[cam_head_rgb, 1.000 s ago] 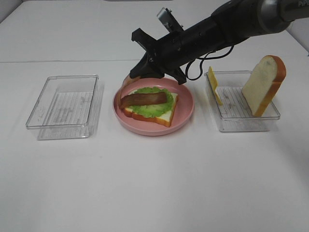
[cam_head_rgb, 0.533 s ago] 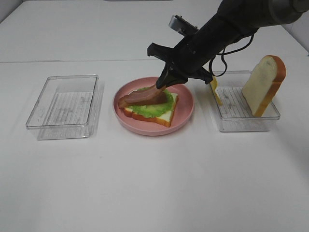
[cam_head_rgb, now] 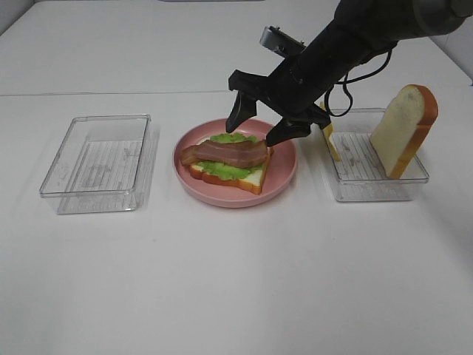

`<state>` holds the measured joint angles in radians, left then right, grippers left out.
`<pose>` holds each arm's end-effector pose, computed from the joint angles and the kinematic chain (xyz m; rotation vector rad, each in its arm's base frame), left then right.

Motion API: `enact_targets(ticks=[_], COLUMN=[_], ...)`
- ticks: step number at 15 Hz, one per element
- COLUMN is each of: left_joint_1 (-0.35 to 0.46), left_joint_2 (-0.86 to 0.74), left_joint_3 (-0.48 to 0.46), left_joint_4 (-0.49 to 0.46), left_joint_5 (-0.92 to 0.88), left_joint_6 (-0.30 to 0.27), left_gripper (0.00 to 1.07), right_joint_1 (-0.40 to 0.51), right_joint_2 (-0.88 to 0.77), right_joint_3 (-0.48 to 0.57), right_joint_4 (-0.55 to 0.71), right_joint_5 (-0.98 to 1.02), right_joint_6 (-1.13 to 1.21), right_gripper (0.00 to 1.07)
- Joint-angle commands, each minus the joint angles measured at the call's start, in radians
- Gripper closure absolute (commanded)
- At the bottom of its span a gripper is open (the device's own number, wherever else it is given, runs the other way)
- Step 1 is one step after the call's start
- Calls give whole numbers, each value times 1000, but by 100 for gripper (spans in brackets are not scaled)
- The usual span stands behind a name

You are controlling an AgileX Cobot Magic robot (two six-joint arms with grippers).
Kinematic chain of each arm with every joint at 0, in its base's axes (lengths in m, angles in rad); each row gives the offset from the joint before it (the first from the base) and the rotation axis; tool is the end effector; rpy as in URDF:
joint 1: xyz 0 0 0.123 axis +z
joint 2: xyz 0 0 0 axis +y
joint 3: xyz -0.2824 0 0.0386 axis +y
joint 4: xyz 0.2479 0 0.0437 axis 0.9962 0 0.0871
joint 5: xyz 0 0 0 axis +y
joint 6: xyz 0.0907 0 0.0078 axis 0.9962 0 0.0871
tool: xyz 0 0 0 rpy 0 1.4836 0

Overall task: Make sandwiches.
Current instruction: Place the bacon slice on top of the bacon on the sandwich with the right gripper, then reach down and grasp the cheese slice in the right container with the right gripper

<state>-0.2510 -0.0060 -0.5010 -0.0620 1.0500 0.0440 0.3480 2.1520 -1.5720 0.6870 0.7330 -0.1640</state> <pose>-0.0066 -0.0034 0.2784 0.3012 2.0086 -0.2046 0.4153 0.1918 0.1650 -0.0977 2.7500 0.8067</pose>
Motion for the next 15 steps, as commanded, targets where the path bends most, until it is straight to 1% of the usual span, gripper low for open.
enact_targets(ticks=[1, 4, 8, 9, 11, 12, 14, 15], left_joint_1=[-1, -1, -1, -1, -1, -1, -1, -1], left_joint_2=[-21, -21, -21, -21, -21, -21, -21, -21], left_joint_3=[1, 1, 1, 1, 1, 1, 1, 1], left_joint_4=[-3, -3, -3, -3, -3, -3, -3, -3], left_joint_5=[-11, -11, -11, -11, -11, -11, -11, -11], left_joint_6=[1, 1, 1, 1, 1, 1, 1, 1], left_gripper=[23, 23, 23, 23, 23, 23, 23, 23], right_joint_1=[-1, -1, -1, -2, -2, -2, -2, -2], right_joint_2=[-30, -99, -187, -192, -189, -185, -146, -100], right_joint_3=[-7, -7, -9, -26, -92, -133, -237, -308], right_joint_4=[-41, -154, -429, -511, -612, -628, -646, -647], right_joint_5=[34, 64, 102, 138, 226, 242, 277, 331], right_joint_6=[-7, 27, 179, 219, 259, 259, 259, 258], right_gripper=[33, 33, 34, 34, 34, 34, 39, 40])
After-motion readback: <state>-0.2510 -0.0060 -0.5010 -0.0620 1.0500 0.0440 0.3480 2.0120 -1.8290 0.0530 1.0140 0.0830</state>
